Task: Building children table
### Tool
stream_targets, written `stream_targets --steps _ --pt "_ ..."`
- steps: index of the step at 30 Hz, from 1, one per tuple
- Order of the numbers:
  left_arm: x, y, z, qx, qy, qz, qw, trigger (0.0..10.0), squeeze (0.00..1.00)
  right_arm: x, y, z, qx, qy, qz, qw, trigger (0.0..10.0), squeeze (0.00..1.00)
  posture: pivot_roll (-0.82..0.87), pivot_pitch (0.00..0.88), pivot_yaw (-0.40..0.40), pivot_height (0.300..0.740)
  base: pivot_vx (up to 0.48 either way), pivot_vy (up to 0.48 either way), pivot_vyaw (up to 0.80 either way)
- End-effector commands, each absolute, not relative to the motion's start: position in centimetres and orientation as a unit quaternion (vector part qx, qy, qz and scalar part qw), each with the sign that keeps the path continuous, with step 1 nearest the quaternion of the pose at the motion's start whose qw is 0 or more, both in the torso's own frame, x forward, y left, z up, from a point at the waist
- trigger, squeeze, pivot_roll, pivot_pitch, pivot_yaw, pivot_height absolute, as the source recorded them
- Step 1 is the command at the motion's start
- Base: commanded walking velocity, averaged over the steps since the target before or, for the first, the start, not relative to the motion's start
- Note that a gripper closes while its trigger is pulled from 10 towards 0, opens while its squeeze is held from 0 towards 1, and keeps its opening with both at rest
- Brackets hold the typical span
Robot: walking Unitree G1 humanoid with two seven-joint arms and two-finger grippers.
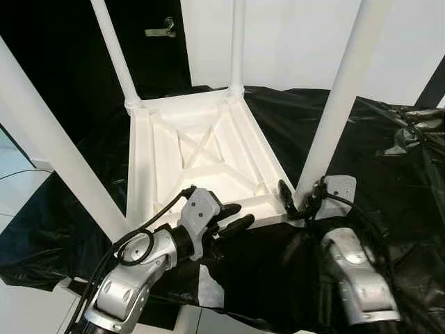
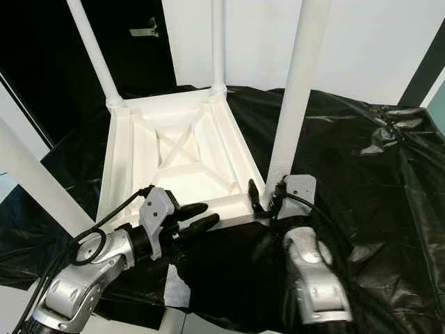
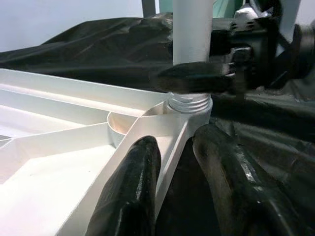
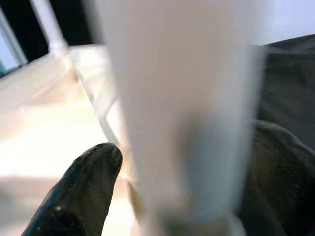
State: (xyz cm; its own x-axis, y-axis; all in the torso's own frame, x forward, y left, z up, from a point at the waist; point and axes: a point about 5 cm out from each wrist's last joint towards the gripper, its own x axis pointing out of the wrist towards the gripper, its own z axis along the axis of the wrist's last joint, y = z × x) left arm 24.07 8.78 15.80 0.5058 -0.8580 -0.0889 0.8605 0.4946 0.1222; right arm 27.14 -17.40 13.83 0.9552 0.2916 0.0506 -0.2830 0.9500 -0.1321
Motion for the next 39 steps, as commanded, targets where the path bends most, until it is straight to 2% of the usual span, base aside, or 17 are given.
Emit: stream_targets --steps 1,5,11,12,13,14,15,23,28,29,37,38,39 --pt "24.1 8.7 15.8 0.075 0.010 -0.514 0.855 10.0 0.00 27.2 -17.5 13.7 -0.053 -0.034 0.168 0.984 10.0 0.00 -0.03 0.000 0.020 0.740 0.000 0.000 0.00" --pt "24.3 8.7 15.9 0.076 0.007 -0.514 0.855 10.0 0.00 28.5 -17.8 13.9 -0.081 -0.023 0.235 0.968 10.0 0.00 -0.03 0.000 0.025 0.740 0.000 0.000 0.00" --pt "24.4 8.6 16.0 0.076 0.005 -0.514 0.854 10.0 0.00 30.0 -17.5 14.1 -0.106 -0.017 0.279 0.954 10.0 0.00 -0.02 0.000 0.022 0.740 0.000 0.000 0.00" --pt "24.4 8.6 16.0 0.076 0.004 -0.513 0.855 10.0 0.00 30.3 -17.4 14.0 -0.108 -0.013 0.291 0.951 8.9 0.00 -0.02 0.000 0.018 0.740 0.000 0.000 0.00" --pt "24.4 8.6 16.0 0.076 0.004 -0.513 0.855 10.0 0.00 30.3 -17.4 14.0 -0.108 -0.013 0.291 0.951 8.9 0.00 -0.02 0.000 0.018 0.740 0.000 0.000 0.00" --pt "24.4 8.6 16.1 0.076 0.003 -0.511 0.856 10.0 0.00 30.5 -17.3 13.8 -0.112 -0.007 0.302 0.947 2.7 0.00 -0.01 0.000 0.013 0.740 0.000 0.000 0.00" --pt "24.4 8.6 16.1 0.076 0.002 -0.511 0.856 10.0 0.00 30.6 -17.2 13.7 -0.112 -0.002 0.310 0.944 0.0 0.00 0.00 0.000 0.006 0.740 0.000 0.000 0.00" --pt "24.1 8.8 15.9 0.082 0.005 -0.507 0.858 10.0 0.00 30.7 -17.4 13.0 -0.108 0.014 0.323 0.940 0.0 0.00 0.01 0.000 -0.003 0.740 0.000 0.000 0.00" --pt "24.1 9.0 15.8 0.085 0.006 -0.507 0.858 10.0 0.00 31.0 -17.7 12.6 -0.100 0.022 0.274 0.956 0.2 0.00 0.01 0.000 -0.001 0.740 0.000 0.000 0.00" --pt "24.0 8.9 15.8 0.085 0.006 -0.508 0.857 10.0 0.00 31.0 -17.7 12.4 -0.101 0.022 0.254 0.962 10.0 0.00 0.01 0.000 -0.001 0.740 0.000 0.000 0.00" --pt "24.0 8.8 15.8 0.084 0.006 -0.511 0.855 10.0 0.00 30.6 -17.1 11.9 -0.094 0.021 0.190 0.977 10.0 0.00 0.00 0.000 0.000 0.740 0.000 0.000 0.00" --pt "24.0 8.8 15.8 0.084 0.006 -0.511 0.855 10.0 0.00 30.5 -17.1 11.8 -0.085 0.023 0.174 0.981 10.0 0.00 0.00 0.000 0.000 0.740 0.000 0.000 0.00" --pt "24.1 8.6 15.9 0.082 0.004 -0.511 0.855 10.0 0.00 30.1 -16.9 11.6 -0.070 0.021 0.113 0.991 10.0 0.00 0.00 0.000 -0.004 0.740 0.000 0.000 0.00"
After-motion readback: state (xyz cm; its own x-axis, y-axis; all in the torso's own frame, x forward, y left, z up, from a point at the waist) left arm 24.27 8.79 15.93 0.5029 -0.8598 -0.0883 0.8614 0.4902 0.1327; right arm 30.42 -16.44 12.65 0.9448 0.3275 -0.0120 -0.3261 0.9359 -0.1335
